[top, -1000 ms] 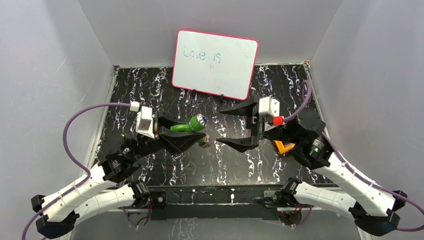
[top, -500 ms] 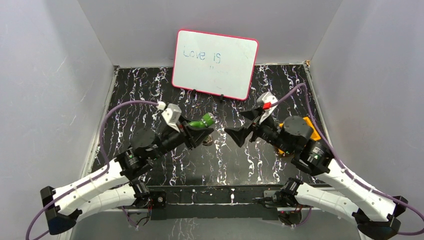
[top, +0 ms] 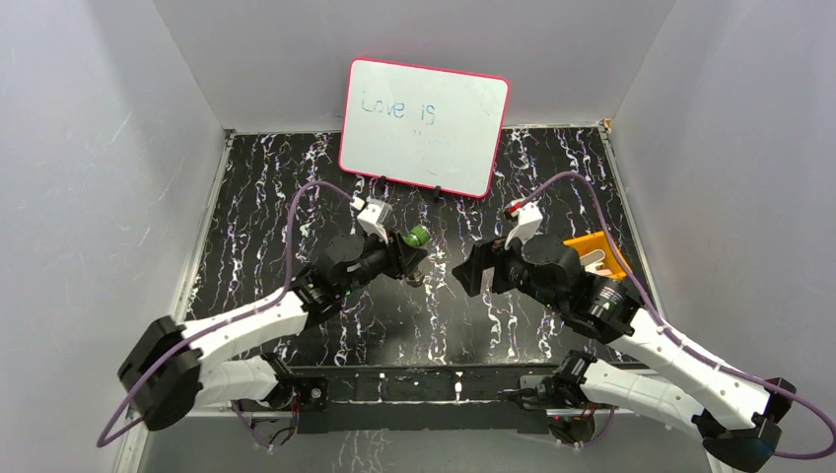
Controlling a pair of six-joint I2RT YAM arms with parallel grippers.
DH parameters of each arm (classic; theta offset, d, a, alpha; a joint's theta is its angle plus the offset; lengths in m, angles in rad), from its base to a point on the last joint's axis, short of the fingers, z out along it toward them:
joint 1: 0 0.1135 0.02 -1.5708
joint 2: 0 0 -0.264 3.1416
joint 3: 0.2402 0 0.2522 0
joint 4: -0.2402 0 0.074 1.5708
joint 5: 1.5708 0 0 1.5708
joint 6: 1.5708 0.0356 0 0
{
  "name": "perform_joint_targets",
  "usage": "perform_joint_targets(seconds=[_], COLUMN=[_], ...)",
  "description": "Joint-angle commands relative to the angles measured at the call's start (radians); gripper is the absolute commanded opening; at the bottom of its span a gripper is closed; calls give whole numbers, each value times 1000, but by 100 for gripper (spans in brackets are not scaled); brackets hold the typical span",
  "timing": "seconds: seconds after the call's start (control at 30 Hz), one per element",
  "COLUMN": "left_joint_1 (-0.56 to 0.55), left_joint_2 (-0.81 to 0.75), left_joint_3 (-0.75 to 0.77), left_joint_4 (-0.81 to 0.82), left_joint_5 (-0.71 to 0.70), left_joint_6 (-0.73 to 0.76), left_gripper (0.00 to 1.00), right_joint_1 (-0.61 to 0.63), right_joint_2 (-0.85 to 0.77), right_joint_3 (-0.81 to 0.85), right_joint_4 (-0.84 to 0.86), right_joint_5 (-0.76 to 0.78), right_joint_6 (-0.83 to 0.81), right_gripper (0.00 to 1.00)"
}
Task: Install the water faucets
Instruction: Place the water faucet at the center of the board.
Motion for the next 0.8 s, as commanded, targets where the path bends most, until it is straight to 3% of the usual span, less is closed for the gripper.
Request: perform_joint_targets(seconds=[0.0,0.3,0.77], left_joint_1=[83,164,218], left_joint_2=[142,414,419], left_joint_3=[-10,-50,-191], left_joint_4=[300,487,522], left_joint_5=[150,233,217], left_joint_6=[-109,-104,-104], left_gripper=[0,0,43], right_joint_1=[0,0,1], right_joint_2=[-1,-4,47], right_joint_3=[-8,-69,-75], right_joint_4=[-36,-29,15], right_joint_5=[-8,-31,-76], right_joint_6=[127,200,194], right_gripper=[99,99,99])
